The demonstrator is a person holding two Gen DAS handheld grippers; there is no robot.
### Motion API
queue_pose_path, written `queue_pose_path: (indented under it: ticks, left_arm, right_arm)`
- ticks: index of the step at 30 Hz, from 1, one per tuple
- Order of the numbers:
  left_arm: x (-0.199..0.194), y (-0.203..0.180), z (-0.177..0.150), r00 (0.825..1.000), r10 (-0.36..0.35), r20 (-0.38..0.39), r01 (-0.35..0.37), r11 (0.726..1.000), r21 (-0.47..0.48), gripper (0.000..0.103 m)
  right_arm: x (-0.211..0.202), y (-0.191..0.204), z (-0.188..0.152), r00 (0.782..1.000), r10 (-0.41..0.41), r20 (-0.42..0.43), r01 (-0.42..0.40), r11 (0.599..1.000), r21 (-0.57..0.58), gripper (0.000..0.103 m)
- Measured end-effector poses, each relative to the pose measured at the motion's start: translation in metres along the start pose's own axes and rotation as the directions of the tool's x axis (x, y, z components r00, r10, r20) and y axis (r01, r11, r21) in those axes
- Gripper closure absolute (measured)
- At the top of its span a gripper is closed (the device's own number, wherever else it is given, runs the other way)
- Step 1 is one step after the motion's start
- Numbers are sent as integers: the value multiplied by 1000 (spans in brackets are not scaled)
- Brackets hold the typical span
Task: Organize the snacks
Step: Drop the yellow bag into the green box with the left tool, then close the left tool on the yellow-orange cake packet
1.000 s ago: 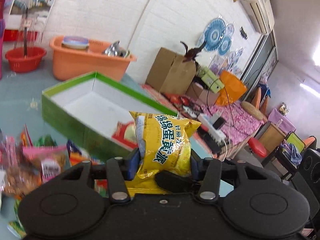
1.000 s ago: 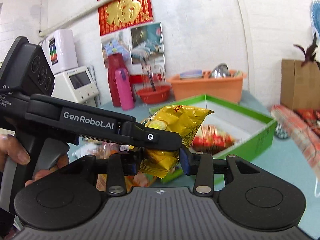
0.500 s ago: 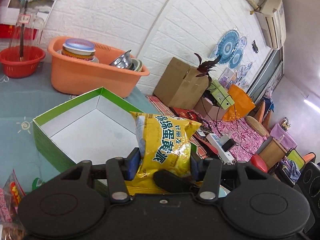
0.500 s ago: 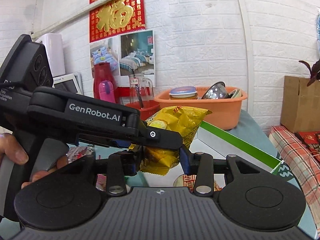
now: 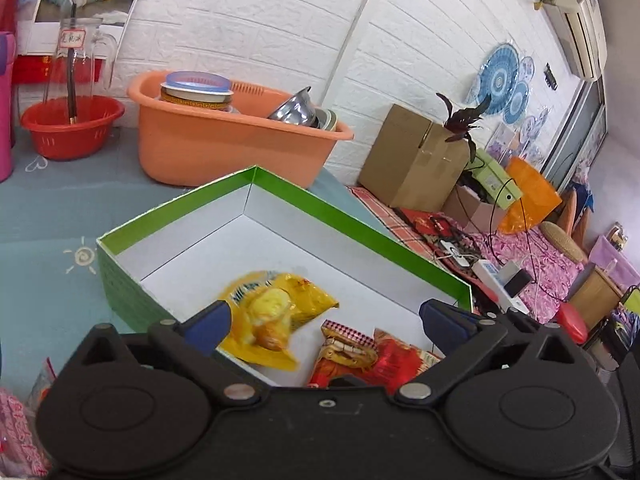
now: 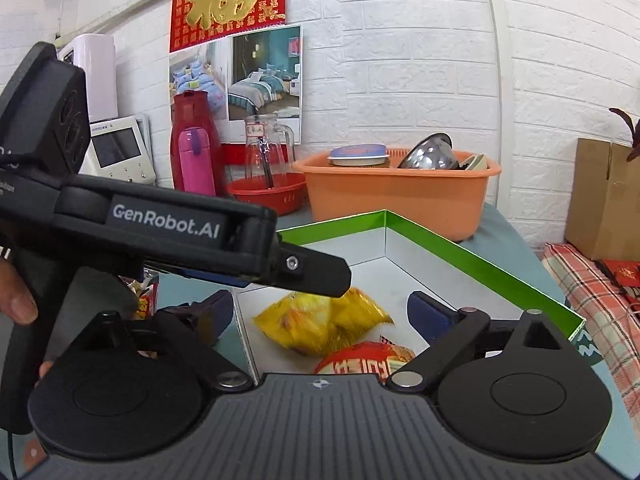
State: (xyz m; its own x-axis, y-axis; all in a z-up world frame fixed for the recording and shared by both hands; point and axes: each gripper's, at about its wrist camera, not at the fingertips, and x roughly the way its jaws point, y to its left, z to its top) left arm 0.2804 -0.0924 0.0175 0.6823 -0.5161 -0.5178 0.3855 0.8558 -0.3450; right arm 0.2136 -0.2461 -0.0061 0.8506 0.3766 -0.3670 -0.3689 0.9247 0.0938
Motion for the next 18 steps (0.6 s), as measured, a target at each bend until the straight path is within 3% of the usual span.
queue_pose_path:
  ticks: [4,8,14,18]
  left_arm:
    - [-12,0,-3,1000,0,-11,0,1000,-18,0]
    - [-40,-3,-4,1000,-5,-11,4,998,-62,0]
    - [-107,-21,-22,997,49,62,-47,998,-35,0]
    - [-142,-24,-47,994,40,97,-37,999,-36,0]
  right_arm:
    - [-3,-1,-4,999,-9,-32,10,1000,23,0]
    - [-29,3,0,1000,-9,0,9,999,36,0]
    - [-83,16,4,997,5,76,-10,998,66,0]
    - [-110,27,-8,996,23,87,-29,997,71,0]
